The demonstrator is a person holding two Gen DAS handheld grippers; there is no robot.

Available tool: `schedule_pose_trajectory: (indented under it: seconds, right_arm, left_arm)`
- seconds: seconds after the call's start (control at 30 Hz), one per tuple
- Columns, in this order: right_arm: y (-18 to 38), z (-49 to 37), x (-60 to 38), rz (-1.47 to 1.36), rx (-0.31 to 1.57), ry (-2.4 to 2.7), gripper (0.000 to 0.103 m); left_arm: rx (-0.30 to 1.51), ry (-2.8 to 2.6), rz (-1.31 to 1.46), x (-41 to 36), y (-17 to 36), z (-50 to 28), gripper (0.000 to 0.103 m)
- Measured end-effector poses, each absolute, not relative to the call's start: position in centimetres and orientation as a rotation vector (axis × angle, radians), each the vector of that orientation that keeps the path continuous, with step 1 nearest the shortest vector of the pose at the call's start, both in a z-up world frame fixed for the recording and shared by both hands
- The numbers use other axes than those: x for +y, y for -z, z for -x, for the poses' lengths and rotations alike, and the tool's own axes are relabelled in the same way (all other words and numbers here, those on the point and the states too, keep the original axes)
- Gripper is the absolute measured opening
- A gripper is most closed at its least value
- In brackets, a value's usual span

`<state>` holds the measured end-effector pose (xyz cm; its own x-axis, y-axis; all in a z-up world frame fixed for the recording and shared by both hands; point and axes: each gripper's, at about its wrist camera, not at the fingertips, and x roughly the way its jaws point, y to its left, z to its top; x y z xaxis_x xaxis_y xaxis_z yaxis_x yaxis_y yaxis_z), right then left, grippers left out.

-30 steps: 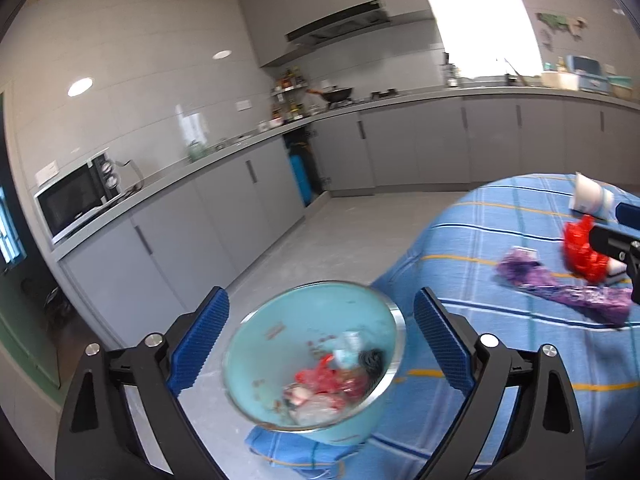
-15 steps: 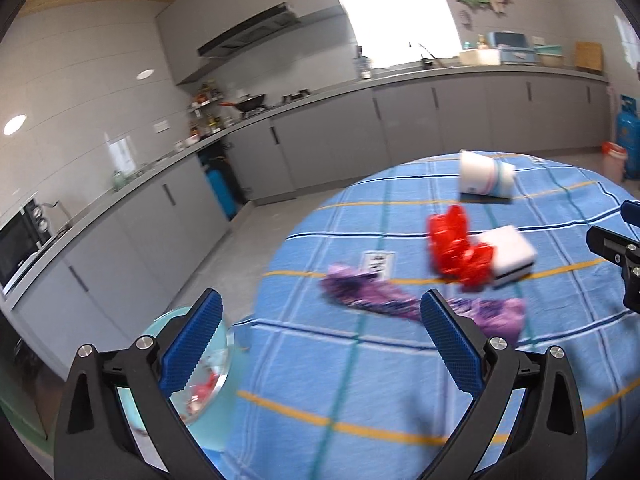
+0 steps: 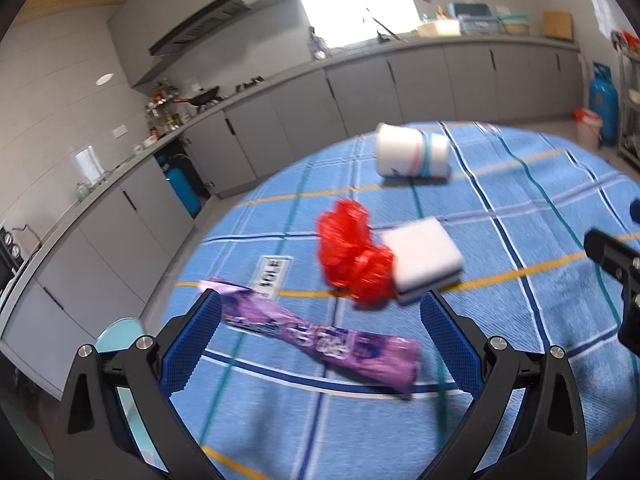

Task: Collect trash
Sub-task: 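Move back to the table and grasp the purple wrapper with the left gripper, then lift the purple wrapper with the left gripper while the right gripper approaches the white sponge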

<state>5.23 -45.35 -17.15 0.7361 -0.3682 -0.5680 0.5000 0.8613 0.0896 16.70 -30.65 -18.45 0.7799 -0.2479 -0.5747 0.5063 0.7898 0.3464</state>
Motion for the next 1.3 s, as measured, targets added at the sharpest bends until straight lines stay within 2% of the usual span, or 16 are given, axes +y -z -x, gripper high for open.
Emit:
schedule_pose_trajectory:
  seconds: [0.23,0.27,0.3,0.33,0.4,0.47,0.57,0.77,1.3]
  right_arm:
    - [17.2,-5.2,-45.3,-0.246,0.569,0.473,0.078]
    - [17.3,-5.3,-45.2,-0.246,0.572,0.470,0.078]
    - [17.3,-5.4,-45.1,-0.245,0.574,0.468,0.078]
    - [17.3,-5.6,-44.9,-0.240,0.579,0.465,0.078]
    - [17.3,-5.8,-44.5,-0.228,0.581,0.462,0.078]
    - [17.1,-6.2,-44.1,-0.224,0.586,0.452,0.078]
    - [17.1,-6.8,-43.6,-0.220,0.601,0.432,0.078]
    - [16.2,-9.2,-42.2,-0.196,0.620,0.381,0.078]
    - [17.9,-16.6,-39.2,-0.175,0.770,0.294,0.078]
  left_arm:
    - [0.605,0.446,-0.516,-29.7,19.8,-17.5,0.096]
    - [0.613,0.455,-0.501,-29.2,19.7,-17.7,0.092]
    - [0.629,0.463,-0.490,-28.9,19.7,-17.9,0.087]
    - [0.642,0.469,-0.486,-28.7,19.8,-18.1,0.072]
    - [0.674,0.485,-0.469,-28.0,20.0,-18.7,0.061]
    - [0.697,0.504,-0.455,-27.5,20.3,-19.0,0.035]
    - [0.698,0.524,-0.440,-26.4,20.2,-19.0,0.012]
    - [0.643,0.508,-0.404,-24.3,18.6,-19.0,0.003]
    - [0.598,0.471,-0.344,-20.7,17.8,-20.1,0.002]
